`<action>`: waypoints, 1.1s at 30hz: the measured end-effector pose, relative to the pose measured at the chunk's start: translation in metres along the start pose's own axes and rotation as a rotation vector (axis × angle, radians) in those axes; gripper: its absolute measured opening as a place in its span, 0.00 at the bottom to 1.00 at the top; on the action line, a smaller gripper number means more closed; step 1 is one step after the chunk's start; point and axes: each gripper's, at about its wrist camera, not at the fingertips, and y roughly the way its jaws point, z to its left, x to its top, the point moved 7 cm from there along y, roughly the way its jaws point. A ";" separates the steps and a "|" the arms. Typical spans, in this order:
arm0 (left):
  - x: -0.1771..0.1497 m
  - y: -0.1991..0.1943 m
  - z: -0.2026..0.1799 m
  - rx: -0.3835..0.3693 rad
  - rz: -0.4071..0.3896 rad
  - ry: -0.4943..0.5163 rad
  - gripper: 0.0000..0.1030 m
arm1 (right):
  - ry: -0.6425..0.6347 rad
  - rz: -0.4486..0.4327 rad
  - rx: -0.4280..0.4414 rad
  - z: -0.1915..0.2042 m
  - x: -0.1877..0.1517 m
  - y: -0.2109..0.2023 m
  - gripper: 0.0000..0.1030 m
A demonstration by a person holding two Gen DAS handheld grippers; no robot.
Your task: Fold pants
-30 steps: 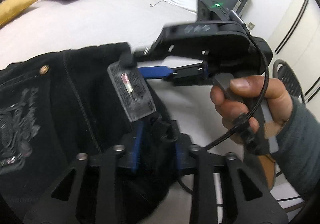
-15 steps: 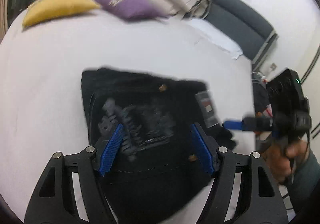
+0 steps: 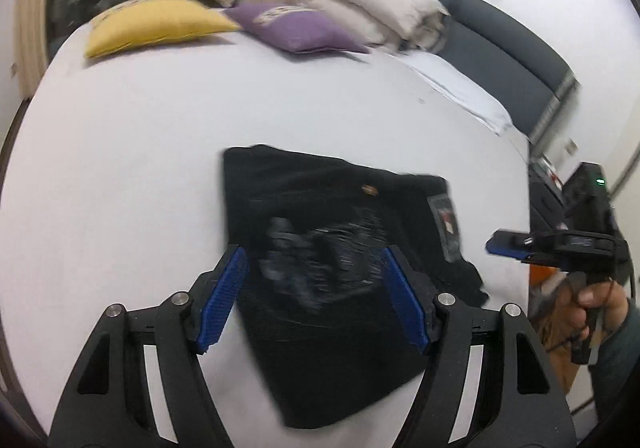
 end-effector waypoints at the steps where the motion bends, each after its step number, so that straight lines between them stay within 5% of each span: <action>1: -0.001 -0.003 0.007 0.023 0.005 -0.015 0.67 | -0.026 0.001 0.032 0.012 0.007 0.007 0.53; 4: -0.005 0.008 0.025 0.044 0.057 -0.061 0.67 | -0.069 0.048 0.053 0.027 0.014 0.037 0.56; 6: -0.016 0.027 0.030 0.036 0.123 -0.089 0.67 | -0.059 0.106 -0.007 0.009 0.007 0.059 0.60; 9: -0.036 0.058 0.030 0.025 0.239 -0.108 0.67 | -0.046 0.094 -0.012 -0.004 0.004 0.059 0.42; 13: -0.036 0.061 0.028 0.027 0.239 -0.087 0.68 | -0.035 0.078 -0.253 -0.031 -0.004 0.027 0.67; 16: -0.032 0.062 0.027 0.076 0.244 -0.072 0.68 | 0.025 0.019 -0.164 -0.030 0.002 0.005 0.69; 19: -0.029 0.059 0.024 0.122 0.254 -0.039 0.69 | 0.029 -0.006 -0.125 -0.024 0.014 0.008 0.82; 28: -0.019 0.069 0.020 0.150 0.284 -0.031 0.71 | 0.115 0.088 -0.021 -0.027 0.016 0.057 0.82; 33: -0.013 0.082 0.016 0.170 0.298 -0.019 0.71 | 0.053 0.136 -0.054 -0.016 0.021 0.079 0.82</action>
